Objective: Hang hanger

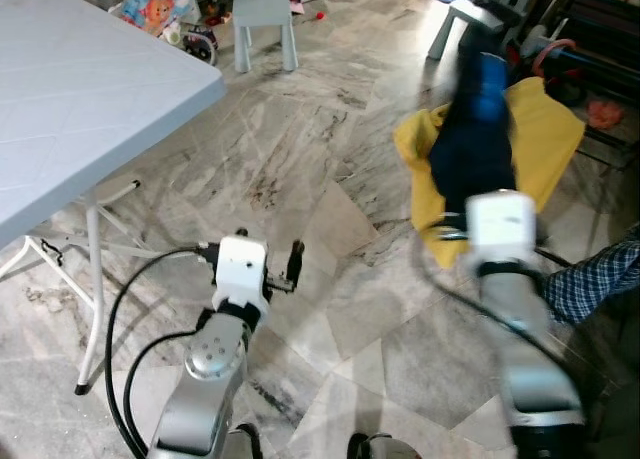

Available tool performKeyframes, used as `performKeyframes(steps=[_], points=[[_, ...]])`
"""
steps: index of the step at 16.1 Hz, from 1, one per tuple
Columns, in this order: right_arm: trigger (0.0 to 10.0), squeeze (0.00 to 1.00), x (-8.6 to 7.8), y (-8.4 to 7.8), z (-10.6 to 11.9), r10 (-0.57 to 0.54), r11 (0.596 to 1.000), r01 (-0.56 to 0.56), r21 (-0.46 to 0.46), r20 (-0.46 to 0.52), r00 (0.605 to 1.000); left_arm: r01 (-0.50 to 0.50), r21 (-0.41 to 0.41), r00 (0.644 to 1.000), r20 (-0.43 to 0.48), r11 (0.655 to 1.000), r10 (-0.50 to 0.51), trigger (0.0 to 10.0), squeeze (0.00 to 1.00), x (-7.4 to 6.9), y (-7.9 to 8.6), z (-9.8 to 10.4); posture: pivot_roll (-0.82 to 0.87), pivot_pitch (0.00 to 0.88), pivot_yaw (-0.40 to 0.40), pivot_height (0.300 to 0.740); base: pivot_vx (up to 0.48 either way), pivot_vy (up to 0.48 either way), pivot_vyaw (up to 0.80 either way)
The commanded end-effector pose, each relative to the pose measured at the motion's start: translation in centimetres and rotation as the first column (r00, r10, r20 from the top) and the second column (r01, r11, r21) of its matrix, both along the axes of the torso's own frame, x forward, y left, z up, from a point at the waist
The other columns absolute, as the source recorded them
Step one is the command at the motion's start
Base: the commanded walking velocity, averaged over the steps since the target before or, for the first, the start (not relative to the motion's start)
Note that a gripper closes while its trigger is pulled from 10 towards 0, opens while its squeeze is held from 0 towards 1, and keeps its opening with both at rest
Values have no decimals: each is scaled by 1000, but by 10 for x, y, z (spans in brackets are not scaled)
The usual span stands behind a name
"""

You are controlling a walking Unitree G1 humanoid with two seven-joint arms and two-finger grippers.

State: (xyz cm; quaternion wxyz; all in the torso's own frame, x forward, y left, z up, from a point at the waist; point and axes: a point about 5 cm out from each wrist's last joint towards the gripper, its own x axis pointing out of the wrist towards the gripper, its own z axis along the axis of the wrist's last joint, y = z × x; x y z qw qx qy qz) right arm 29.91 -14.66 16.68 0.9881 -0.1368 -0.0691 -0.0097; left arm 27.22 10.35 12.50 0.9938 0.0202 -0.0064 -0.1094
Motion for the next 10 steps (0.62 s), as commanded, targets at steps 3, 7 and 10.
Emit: performKeyframes(steps=[3, 7, 10], points=[[10000, 0, -13, 3, -21, 39, 999, -37, 23, -90, 995, -32, 6, 998, -47, 999, 33, 10000, 0, -5, 2, -11, 10, 167, -47, 740, 0, -319, 0], [10000, 0, -12, -1, -30, 56, 997, -48, 60, -134, 989, -22, 3, 999, -48, 1000, 23, 10000, 0, -5, -2, -12, 1, 165, -59, 740, 0, -353, 0], [10000, 0, -15, 7, -39, 140, 988, -124, 93, -195, 971, -29, 3, 998, -48, 1000, 30, 10000, 0, -4, -3, -13, -4, 167, -64, 740, 0, -324, 0]])
